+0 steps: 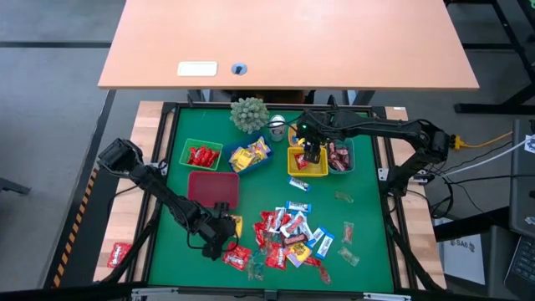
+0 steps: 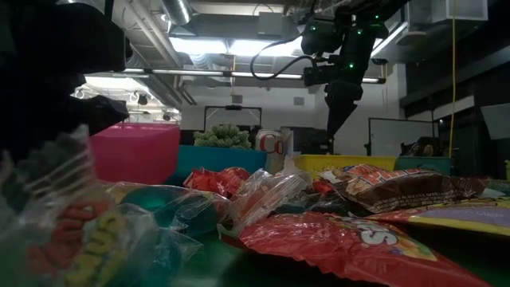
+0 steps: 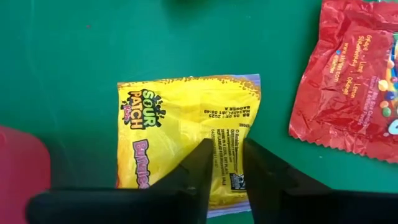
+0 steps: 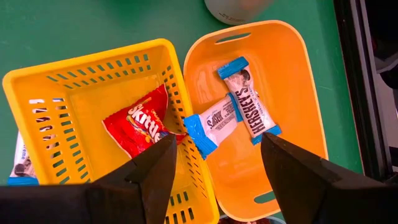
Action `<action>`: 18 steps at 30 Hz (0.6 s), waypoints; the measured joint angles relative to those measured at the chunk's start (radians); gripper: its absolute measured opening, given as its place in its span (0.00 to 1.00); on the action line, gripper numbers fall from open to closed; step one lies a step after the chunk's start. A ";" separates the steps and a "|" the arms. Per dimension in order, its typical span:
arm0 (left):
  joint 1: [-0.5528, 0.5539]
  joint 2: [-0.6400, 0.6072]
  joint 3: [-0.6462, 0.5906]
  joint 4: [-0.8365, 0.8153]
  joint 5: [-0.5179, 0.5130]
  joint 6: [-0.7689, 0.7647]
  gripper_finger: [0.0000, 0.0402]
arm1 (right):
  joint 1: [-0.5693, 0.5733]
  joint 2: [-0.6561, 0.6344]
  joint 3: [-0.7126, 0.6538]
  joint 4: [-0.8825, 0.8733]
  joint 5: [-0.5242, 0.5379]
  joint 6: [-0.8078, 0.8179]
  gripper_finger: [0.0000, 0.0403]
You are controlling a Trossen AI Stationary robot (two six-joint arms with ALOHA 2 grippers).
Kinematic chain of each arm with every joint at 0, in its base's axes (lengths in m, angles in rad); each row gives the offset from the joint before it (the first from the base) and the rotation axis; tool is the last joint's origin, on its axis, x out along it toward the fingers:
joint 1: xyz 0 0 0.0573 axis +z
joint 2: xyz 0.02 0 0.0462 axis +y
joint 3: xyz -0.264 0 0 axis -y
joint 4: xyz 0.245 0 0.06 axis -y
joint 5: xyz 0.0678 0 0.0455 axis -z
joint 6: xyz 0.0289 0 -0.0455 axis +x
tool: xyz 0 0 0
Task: Sort candy
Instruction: Put the yellow candy pack into the blue bin
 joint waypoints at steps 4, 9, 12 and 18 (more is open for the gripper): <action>0.000 0.000 0.000 0.003 0.003 0.000 0.09 | 0.000 0.000 0.000 0.000 0.000 0.000 0.58; 0.000 0.001 -0.001 0.028 0.004 -0.001 0.01 | 0.000 0.000 0.000 0.000 0.000 0.000 0.58; 0.001 -0.002 -0.003 0.053 0.012 0.000 0.00 | 0.000 0.000 0.000 0.000 0.000 0.000 0.58; 0.001 -0.042 -0.003 0.071 0.029 -0.040 0.00 | 0.001 0.000 0.000 -0.010 0.000 0.001 0.58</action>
